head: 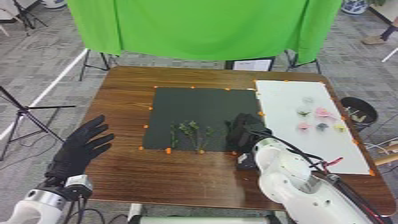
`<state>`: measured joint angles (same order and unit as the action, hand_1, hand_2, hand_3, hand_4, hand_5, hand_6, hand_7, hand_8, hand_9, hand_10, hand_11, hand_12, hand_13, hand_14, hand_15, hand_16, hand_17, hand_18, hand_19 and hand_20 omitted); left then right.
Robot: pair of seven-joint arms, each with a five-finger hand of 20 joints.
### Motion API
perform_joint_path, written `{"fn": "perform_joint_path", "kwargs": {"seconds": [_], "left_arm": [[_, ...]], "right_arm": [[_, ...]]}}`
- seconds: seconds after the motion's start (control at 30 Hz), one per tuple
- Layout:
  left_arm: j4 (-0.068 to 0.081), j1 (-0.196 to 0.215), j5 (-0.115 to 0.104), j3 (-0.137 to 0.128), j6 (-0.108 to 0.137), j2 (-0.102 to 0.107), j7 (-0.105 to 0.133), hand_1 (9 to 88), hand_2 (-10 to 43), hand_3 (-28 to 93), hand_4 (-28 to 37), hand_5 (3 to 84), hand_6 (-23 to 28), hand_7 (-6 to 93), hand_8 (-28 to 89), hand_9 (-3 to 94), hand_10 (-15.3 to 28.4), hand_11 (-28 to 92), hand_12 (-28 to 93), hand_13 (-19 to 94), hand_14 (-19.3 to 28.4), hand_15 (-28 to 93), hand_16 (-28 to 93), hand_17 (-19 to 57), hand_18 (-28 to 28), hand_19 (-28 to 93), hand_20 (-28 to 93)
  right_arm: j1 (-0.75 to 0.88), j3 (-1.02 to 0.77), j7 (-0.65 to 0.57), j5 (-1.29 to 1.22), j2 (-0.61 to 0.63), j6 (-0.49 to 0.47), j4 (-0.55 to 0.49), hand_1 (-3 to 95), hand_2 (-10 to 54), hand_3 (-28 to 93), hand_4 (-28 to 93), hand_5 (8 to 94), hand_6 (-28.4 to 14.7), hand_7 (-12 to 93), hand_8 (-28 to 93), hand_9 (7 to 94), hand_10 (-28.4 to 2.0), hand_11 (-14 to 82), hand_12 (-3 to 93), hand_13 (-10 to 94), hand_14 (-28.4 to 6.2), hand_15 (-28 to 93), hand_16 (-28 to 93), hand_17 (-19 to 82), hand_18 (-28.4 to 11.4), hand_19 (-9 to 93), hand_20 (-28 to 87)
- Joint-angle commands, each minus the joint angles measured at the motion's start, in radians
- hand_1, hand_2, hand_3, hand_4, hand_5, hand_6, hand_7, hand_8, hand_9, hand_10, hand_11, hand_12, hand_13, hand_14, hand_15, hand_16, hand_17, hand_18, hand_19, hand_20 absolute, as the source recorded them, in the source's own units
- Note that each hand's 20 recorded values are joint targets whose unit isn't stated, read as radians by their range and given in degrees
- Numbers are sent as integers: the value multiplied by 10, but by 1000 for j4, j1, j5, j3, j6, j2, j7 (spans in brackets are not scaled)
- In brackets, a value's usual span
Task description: Arrange flowers
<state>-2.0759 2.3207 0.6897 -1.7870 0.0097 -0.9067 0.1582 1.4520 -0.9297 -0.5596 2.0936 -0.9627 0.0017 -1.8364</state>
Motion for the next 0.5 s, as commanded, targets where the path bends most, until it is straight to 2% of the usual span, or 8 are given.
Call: {"fn": "perform_joint_path", "kwargs": {"seconds": [0.03,0.33,0.4,0.43,0.5], "left_arm": [[2,8,-5,-3,-11,-3,-12,265,-40,704,-269,249,28,215,-117,194,112,222,171,176,159,335,5,-100,222,394,96],[3,8,-5,-4,-9,-7,-13,264,-40,704,-269,249,29,215,-118,195,113,225,169,176,160,336,5,-99,221,394,96],[3,8,-4,-4,-11,-9,-12,263,-40,705,-269,249,28,215,-117,195,112,226,169,176,160,335,5,-99,221,394,96],[3,6,-4,-3,-9,-10,-13,263,-41,706,-269,249,28,215,-117,195,112,225,169,176,160,335,5,-99,221,394,96],[4,4,-5,-3,-8,-11,-12,263,-40,706,-269,249,28,215,-117,195,112,226,169,176,160,335,5,-99,222,394,96]], "right_arm": [[13,-1,-42,37,4,-17,16,367,-95,853,-269,671,11,587,203,766,-87,661,522,689,-104,886,446,252,-215,795,529],[17,-14,-49,38,4,-34,-1,265,-95,845,-282,672,-1,547,159,746,-94,660,523,679,-110,884,444,245,-221,792,536],[18,-21,-52,40,5,-39,-7,229,-95,849,-283,670,-6,587,-56,741,-95,658,526,672,-113,884,446,242,-222,789,538],[18,-25,-54,42,6,-42,-10,217,-95,845,-283,669,-7,595,-111,740,-97,657,526,668,-113,883,446,239,-222,787,539],[17,-31,-62,47,7,-46,-20,206,-95,840,-283,665,-10,596,-131,738,-100,656,525,666,-114,883,446,237,-224,785,539]]}}
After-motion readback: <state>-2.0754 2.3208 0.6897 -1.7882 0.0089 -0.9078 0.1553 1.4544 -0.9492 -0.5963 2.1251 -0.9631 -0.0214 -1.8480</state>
